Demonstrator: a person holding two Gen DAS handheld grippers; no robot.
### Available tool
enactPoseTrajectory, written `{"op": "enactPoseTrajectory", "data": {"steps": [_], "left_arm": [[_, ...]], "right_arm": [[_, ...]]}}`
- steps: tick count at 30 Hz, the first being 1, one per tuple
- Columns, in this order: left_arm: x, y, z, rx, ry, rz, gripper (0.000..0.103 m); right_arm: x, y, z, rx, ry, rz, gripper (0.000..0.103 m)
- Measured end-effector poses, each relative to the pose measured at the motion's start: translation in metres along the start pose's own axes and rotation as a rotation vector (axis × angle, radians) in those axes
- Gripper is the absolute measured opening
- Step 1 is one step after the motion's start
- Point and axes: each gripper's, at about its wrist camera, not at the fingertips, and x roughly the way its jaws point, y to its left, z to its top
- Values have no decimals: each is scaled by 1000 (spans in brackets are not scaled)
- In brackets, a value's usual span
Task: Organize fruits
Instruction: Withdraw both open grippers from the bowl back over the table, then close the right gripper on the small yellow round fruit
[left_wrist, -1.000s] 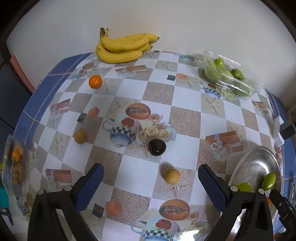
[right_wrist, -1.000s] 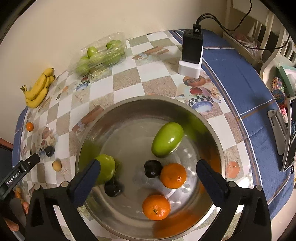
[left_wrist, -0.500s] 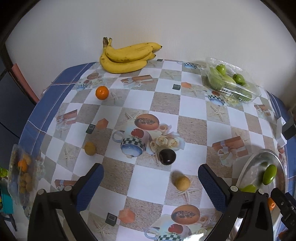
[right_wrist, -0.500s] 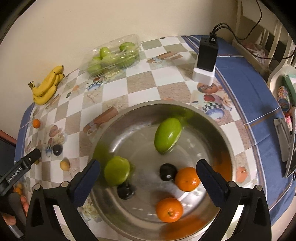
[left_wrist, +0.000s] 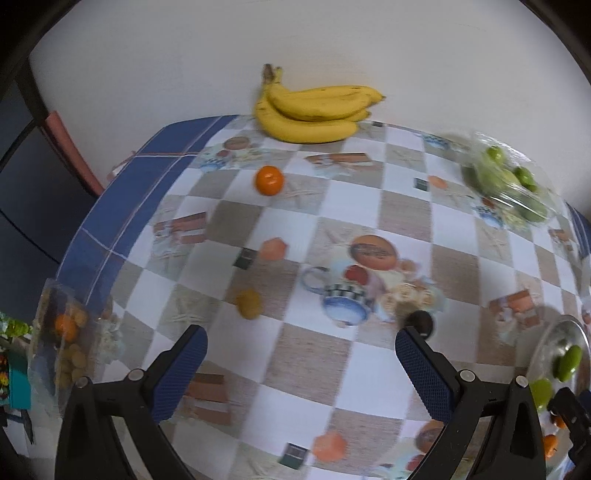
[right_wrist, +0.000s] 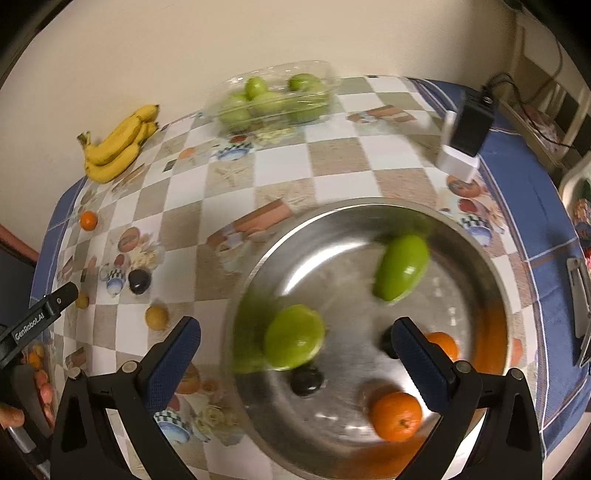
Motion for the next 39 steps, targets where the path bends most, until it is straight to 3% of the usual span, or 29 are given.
{"op": "enactPoseTrajectory", "data": {"steps": [13,28,33,37,39], "left_arm": [[8,55,8,-57,-7,41,103],[23,73,10,-94,10,-62,103],[24,72,11,-97,4,-90,103],[24,70,12,-84,3,-104,103],[24,68,12,-79,7,-118,103]], "right_arm": [[11,69,-2,-107,10,83,103],[31,123,-4,-189,39,126,103],[44,128,-6,-204,70,122,88],[52,132,-7,-210,88,128,86],[55,134,-7,-218,96,133,72]]}}
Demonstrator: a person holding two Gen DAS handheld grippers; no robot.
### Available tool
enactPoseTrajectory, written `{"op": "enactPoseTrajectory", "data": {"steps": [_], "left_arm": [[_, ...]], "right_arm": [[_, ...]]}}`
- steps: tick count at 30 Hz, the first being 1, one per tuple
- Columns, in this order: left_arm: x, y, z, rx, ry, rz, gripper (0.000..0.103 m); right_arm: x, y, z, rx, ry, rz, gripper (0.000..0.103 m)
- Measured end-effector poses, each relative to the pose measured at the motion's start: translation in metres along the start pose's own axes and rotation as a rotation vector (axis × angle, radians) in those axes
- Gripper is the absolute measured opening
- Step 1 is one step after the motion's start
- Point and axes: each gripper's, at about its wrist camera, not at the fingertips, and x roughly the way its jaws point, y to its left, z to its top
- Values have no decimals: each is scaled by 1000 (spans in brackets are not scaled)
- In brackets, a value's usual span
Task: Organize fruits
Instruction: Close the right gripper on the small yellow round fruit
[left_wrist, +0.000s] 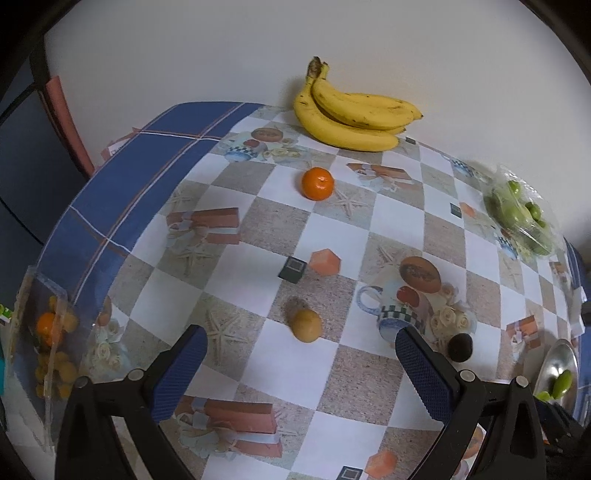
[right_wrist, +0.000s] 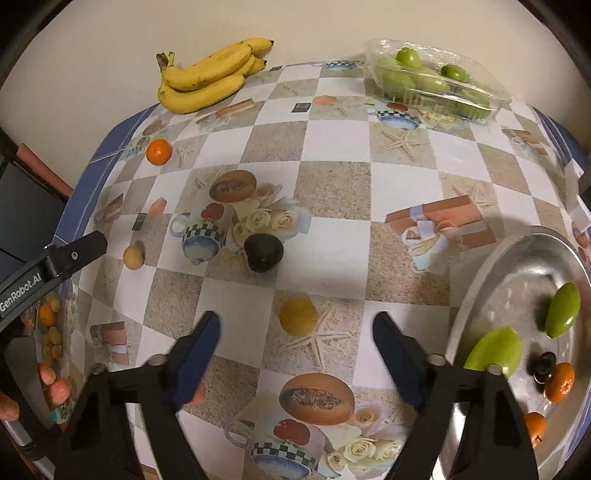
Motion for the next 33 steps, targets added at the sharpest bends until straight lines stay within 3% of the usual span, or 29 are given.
{"op": "enactPoseTrajectory", "data": {"steps": [4,11,21,29,33], "left_arm": [[3,-3,0,3,15,-29,103],[5,-14,-1,19,7,-68,103],[6,-38,-2,45,19,-121,103],[3,-59,-3,48,20,-178,102],[6,-72,-4,56,34,-197,93]], "right_arm": [[6,2,0,-5,15,2,68],[16,1,1,0,35,-1,47],[22,-2,3,16,42,1,32],[22,-7,4,36,46,10,26],[17,-8,5,37,37,27,26]]}}
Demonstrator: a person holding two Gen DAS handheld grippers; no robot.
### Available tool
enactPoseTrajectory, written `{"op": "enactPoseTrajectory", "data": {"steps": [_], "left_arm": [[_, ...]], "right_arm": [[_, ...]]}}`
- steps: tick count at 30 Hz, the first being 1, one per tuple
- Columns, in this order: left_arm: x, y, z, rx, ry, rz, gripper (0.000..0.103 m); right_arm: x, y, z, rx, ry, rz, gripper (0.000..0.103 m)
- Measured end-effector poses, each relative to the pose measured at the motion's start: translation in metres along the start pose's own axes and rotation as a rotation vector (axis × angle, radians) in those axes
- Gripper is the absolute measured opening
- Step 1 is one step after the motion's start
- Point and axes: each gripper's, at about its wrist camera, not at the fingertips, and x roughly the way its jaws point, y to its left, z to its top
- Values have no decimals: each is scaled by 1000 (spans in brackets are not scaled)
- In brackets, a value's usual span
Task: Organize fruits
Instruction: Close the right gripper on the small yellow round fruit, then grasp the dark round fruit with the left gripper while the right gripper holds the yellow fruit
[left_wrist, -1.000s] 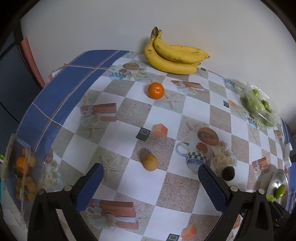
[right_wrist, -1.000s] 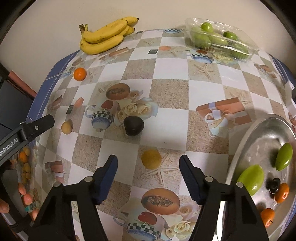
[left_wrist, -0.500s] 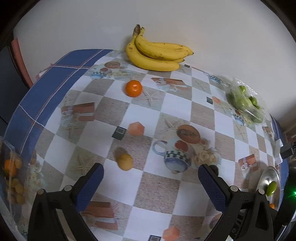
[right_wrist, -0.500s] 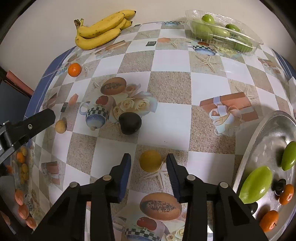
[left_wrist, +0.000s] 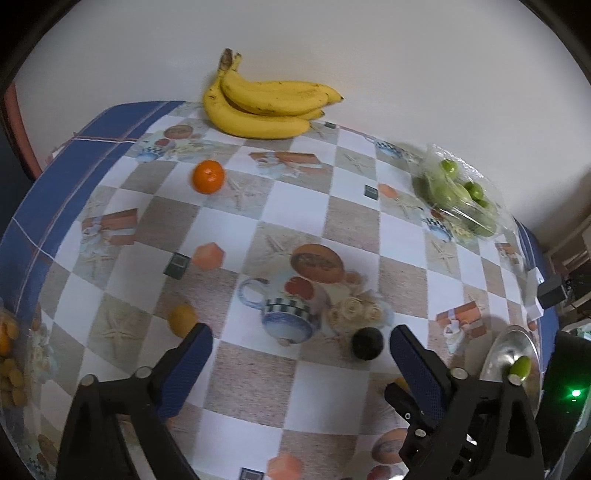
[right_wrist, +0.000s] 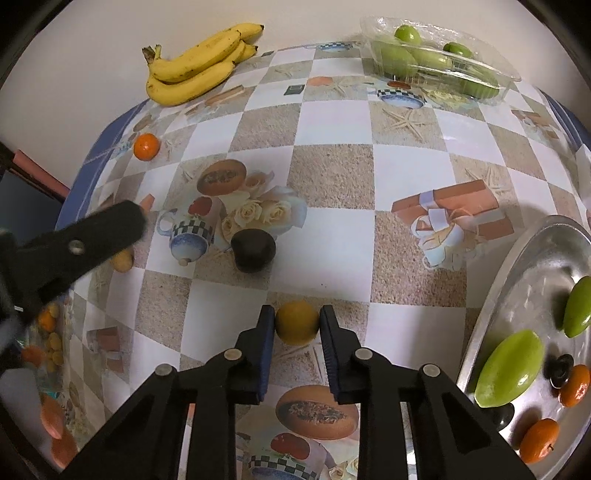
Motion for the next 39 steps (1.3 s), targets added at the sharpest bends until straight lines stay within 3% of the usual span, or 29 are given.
{"op": "enactPoseTrajectory", "data": {"steps": [11,19,33,39], "left_arm": [[27,-31,-3,9,66,-53,75],[49,-44,-2,-9,97,-60,48],[65,-51,-4,-12,116,-31,30],[64,-51,-4,-19,114,-39,28]], "right_arm": [[-19,-31,8,81,-36,20,26],[-29,-47,9,111,-54,46,26],[-31,-55,9,132,-58,75,26],[-35,-57,10,134,-65,78,26]]}}
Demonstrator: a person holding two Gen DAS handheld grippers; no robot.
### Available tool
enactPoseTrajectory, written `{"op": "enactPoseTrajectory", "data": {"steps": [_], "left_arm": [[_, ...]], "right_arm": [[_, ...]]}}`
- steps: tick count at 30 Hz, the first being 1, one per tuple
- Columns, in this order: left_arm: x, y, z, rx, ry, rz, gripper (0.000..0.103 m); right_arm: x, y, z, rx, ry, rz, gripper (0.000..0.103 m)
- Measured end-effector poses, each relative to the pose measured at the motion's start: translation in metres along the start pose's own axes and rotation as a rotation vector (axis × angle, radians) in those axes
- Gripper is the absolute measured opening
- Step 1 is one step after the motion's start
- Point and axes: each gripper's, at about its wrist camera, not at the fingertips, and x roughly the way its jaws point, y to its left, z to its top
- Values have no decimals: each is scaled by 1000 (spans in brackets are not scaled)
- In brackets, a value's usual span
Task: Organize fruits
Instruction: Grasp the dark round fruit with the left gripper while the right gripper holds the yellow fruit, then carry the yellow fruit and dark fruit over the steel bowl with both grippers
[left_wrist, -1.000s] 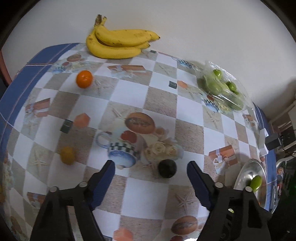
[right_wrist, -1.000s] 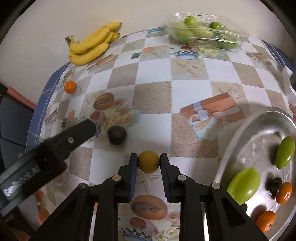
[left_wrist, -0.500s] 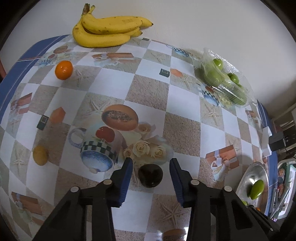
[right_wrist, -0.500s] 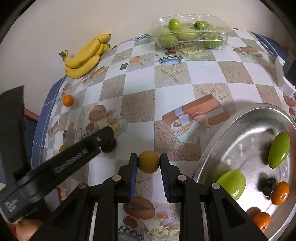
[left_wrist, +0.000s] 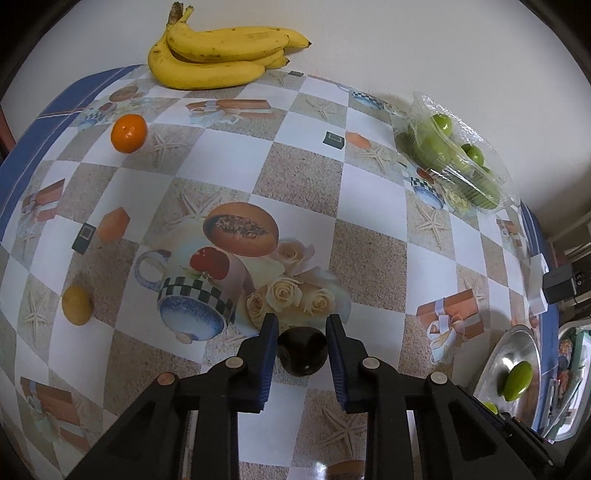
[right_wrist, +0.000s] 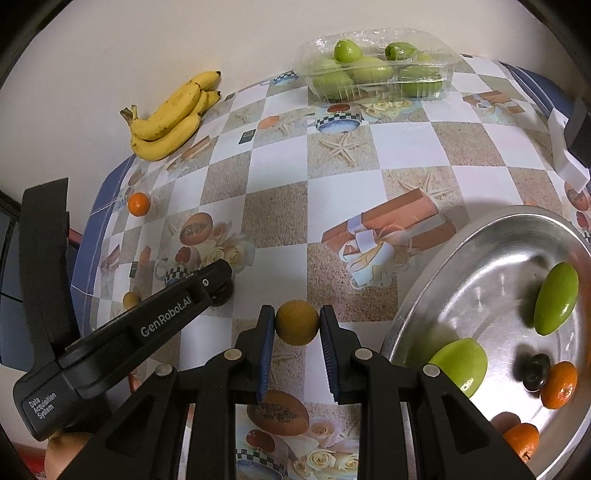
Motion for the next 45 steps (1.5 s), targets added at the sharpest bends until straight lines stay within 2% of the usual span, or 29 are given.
{"op": "enactPoseTrajectory", "data": {"steps": [7,16,27,39,45], "left_arm": [[-12,-5,0,-15,-19,-29,28],[-50,-25,-1,-11,-74,-72,28],[-79,-62,-17,56,-92,-104,28],[-80,-109,-49,153,-43,-123,28],[-72,-125,-70,181,10,-146,28]], "right_arm": [[-8,0,1,-2,-12,3,26],[-31,-7,0,6,-44,-4,26],[-61,-50,-6,92,-62,-81,26],[-83,-85,-29,144,-70,-132,26],[-86,-96,-44,164,-54,-152,26]]}}
